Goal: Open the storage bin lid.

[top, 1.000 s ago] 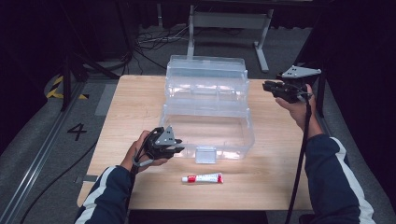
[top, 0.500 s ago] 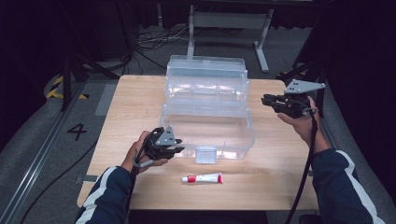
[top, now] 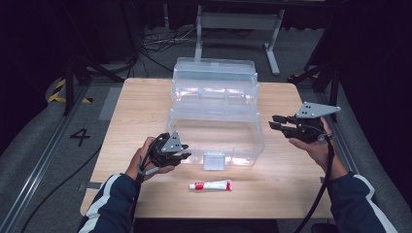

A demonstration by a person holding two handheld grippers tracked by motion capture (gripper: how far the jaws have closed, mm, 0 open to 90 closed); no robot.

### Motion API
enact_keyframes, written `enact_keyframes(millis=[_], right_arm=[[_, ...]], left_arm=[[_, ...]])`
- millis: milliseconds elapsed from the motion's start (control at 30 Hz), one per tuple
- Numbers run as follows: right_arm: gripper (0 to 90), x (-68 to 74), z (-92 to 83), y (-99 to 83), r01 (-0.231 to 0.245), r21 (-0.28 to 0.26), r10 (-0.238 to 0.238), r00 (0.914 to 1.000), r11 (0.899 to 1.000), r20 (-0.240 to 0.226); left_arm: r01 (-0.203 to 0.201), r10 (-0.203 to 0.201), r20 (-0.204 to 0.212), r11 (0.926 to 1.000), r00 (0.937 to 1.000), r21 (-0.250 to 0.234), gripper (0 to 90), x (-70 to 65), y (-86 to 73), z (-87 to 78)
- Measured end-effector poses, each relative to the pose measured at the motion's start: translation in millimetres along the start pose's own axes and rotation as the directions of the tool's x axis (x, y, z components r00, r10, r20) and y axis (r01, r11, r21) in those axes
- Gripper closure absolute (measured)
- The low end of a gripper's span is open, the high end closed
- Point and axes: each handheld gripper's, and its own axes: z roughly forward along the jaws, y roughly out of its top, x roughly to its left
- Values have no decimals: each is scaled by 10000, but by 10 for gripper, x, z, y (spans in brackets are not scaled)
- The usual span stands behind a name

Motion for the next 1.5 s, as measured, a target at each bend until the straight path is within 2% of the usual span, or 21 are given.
enact_keyframes(millis=[200, 367, 533, 600, 700, 833, 933, 1067, 1167, 1200, 1300, 1400, 1500], right_arm=[[673, 146, -19, -69, 59, 105, -55, 9994, 9999, -356], [655, 352, 23, -111, 270, 87, -260, 9946, 9996, -1005], [645, 535, 82, -97, 691, 202, -651, 9852, 9974, -1585], [639, 597, 114, -96, 875, 334, -802, 9806, 9956, -1787], [638, 668, 171, -96, 1046, 459, -928, 9734, 9935, -2096], [634, 760, 211, -79, 1324, 496, -1170, 9640, 9900, -2389], [629, 831, 244, -67, 1517, 570, -1324, 9576, 9868, -2561], [624, 937, 317, -57, 1768, 651, -1506, 9442, 9821, -2928], [622, 1021, 380, -50, 2047, 724, -1710, 9302, 9761, -3249], [622, 1021, 380, -50, 2047, 724, -1710, 9302, 9761, -3249], [622, 1103, 443, -37, 2243, 804, -1816, 9154, 9712, -3593], [622, 1186, 523, -25, 2480, 993, -1936, 9044, 9637, -3802], [622, 1254, 599, -18, 2705, 1180, -2039, 8942, 9555, -3985]], left_arm=[[-33, 33, -16, 9999, 10000, 147, 697, 3, 4, -3], [13, -13, -30, 9999, 10000, 168, 695, 1, 0, -9], [70, -70, -33, 9999, 10000, 77, 679, 10, -14, -37], [-50, 50, -57, 9999, 10000, 132, 669, 13, -11, -56], [46, -47, -29, 9999, 10000, -115, 644, 32, -9, -108], [67, -73, -206, 9996, 9998, -264, 631, 39, -4, -191], [96, -100, -420, 9999, 9991, -117, 611, 43, -22, -257], [308, -325, -694, 9992, 9971, -243, 590, 69, -80, -370], [497, -518, -855, 9984, 9950, -267, 563, 84, -136, -465], [497, -518, -855, 9984, 9950, -267, 560, 84, -136, -465], [702, -725, -1080, 9972, 9915, -246, 543, 98, -209, -559], [899, -907, -1241, 9959, 9881, -127, 533, 87, -302, -622], [1035, -996, -1378, 9944, 9854, 211, 509, 70, -397, -647]])
